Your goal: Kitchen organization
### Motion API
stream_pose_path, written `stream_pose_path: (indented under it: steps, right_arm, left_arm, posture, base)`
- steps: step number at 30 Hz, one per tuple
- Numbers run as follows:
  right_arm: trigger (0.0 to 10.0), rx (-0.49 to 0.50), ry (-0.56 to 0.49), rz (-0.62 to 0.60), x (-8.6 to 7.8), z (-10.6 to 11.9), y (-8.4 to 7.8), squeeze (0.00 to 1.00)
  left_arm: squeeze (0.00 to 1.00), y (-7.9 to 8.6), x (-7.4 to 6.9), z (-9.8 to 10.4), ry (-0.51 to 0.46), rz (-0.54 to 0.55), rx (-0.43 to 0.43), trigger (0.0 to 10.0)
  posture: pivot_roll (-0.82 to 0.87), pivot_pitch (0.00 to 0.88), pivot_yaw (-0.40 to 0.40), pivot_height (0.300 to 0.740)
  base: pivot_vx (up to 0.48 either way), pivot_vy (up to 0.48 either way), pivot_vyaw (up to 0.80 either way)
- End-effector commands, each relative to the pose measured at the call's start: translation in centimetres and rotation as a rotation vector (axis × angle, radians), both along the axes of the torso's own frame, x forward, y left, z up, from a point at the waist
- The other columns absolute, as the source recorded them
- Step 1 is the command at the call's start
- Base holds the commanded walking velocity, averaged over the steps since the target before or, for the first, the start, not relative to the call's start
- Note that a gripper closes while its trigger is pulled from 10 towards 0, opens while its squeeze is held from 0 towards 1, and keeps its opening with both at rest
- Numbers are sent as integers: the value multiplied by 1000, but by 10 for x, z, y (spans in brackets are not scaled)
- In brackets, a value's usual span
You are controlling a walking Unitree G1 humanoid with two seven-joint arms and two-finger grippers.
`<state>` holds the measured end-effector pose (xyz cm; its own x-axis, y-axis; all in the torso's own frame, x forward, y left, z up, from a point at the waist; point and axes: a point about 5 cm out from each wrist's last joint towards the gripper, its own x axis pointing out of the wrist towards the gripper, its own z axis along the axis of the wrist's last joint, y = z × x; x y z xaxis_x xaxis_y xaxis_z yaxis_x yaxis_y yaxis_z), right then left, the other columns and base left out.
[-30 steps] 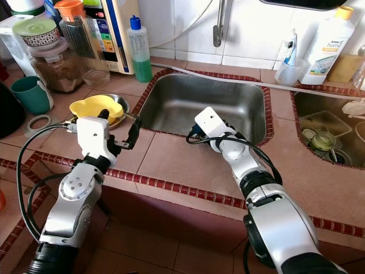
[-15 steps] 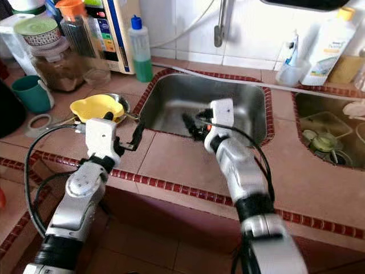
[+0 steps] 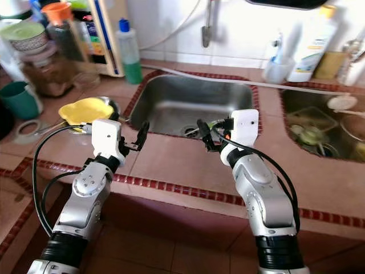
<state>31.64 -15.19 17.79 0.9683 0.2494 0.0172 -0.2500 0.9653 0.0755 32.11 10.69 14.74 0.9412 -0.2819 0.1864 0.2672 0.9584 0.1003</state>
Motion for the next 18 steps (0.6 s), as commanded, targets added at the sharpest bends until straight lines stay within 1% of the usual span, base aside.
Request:
stream_pose_path:
  steps: [1, 2, 3, 4, 5, 6, 7, 8, 9, 11, 13, 15, 16, 17, 18]
  right_arm:
    - [10000, -55, -51, -27, -2, 9, -1, 678]
    - [10000, -74, -69, -39, -2, 11, -2, 643]
    - [10000, -117, -104, -69, -1, 16, -5, 557]
    - [10000, -136, -118, -83, 0, 18, -7, 518]
    - [10000, -147, -125, -90, 0, 18, -8, 518]
    - [10000, -178, -128, -98, 1, 19, -12, 435]
    - [10000, -189, -127, -101, 2, 19, -13, 435]
    - [10000, -194, -127, -105, 2, 18, -16, 408]
    - [10000, -196, -123, -105, 4, 18, -21, 247]
    - [10000, -205, -122, -102, 4, 18, -24, 247]
    - [10000, -219, -121, -66, 4, 18, -26, 231]
    - [10000, -241, -100, -31, 5, 16, -28, 169]
    - [10000, -241, -100, -31, 5, 16, -28, 169]
    - [10000, -249, -92, -26, 5, 15, -28, 20]
    - [10000, -275, -91, -16, 4, 14, -26, 0]
  left_arm:
    - [0, -3, 0, 3, -14, -9, 5, 10000]
    - [0, -3, 0, 2, -14, -10, 5, 10000]
    - [0, -3, -2, 1, -13, -13, 6, 10000]
    - [0, -2, -2, 0, -13, -14, 8, 10000]
    - [0, -2, -3, 0, -13, -14, 9, 10000]
    - [0, -1, -4, -1, -12, -17, 14, 10000]
    - [0, -1, -4, -1, -11, -18, 16, 10000]
    - [0, 0, -4, -1, -12, -19, 19, 10000]
    - [0, 3, -6, -2, -12, -18, 28, 10000]
    - [0, 4, -7, -2, -12, -17, 34, 10000]
    - [0, 8, -8, -3, -13, -8, 41, 10000]
    - [0, 13, -10, -1, -22, 6, 55, 10000]
    - [0, 13, -10, -1, -22, 6, 55, 10000]
    - [0, 14, -10, 0, -22, 10, 54, 10000]
    - [0, 18, -9, 1, -27, 22, 53, 10000]
  posture:
    - [-76, 98, 47, 740]
    - [-75, 98, 48, 740]
    - [-73, 97, 51, 740]
    - [-73, 97, 51, 740]
    - [-71, 96, 53, 740]
    - [-70, 96, 54, 740]
    - [-69, 96, 56, 740]
    - [-68, 96, 58, 740]
    - [-68, 93, 63, 740]
    - [-68, 93, 63, 740]
    - [-61, 90, 76, 740]
    - [-55, 82, 90, 740]
    - [-55, 82, 90, 740]
    - [-54, 81, 94, 740]
    - [-51, 79, 99, 740]
  base:
    - [0, 0, -700]
    - [0, 0, -675]
    - [0, 0, 0]
    - [0, 0, 0]
    - [0, 0, 0]
    - [0, 0, 0]
    - [0, 0, 0]
    - [0, 0, 0]
    - [0, 0, 0]
    - [0, 0, 0]
    - [0, 0, 0]
    - [0, 0, 0]
    - [0, 0, 0]
    - [0, 0, 0]
    - [0, 0, 0]
